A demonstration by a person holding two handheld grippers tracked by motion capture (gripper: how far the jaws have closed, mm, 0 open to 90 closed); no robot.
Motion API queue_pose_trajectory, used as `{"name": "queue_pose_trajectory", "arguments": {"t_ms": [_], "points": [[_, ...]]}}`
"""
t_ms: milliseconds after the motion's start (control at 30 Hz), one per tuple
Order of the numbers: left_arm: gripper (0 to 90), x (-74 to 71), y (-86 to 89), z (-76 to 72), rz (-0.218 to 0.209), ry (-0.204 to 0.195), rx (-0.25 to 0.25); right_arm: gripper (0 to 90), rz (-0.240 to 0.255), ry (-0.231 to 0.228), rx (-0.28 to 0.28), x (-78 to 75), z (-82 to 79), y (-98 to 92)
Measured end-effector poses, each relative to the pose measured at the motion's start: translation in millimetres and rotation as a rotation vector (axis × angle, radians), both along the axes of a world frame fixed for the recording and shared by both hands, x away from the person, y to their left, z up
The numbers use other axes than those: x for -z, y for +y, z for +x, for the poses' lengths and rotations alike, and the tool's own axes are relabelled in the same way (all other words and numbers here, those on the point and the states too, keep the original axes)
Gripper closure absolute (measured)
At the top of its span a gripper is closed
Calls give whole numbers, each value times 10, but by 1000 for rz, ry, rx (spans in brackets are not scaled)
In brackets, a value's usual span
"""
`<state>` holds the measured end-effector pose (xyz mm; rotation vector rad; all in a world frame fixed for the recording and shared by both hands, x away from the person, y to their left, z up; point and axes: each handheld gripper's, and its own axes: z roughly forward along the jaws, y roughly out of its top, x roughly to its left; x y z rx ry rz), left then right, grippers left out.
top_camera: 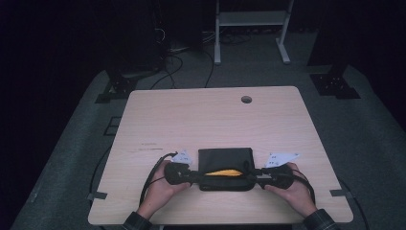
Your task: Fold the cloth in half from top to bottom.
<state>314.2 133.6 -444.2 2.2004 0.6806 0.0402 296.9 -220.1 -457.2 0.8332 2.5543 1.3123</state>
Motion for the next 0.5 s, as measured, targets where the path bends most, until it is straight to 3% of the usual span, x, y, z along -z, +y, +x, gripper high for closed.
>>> {"name": "queue_pose_trajectory", "arguments": {"t_ms": [100,267,400,500], "points": [[734,-79,61,-22,-36,-9,-2,665,29,-7,5,-48,-52,-112],[760,-166,134,-3,-62,-37,-26,713,64,-33,61,-147,-114,-330],[790,-180,110,87,-66,-50,-35,746,80,-38,97,-170,-15,-400],[793,-175,39,167,-63,-54,-32,744,93,-23,91,-164,91,-349]]}}
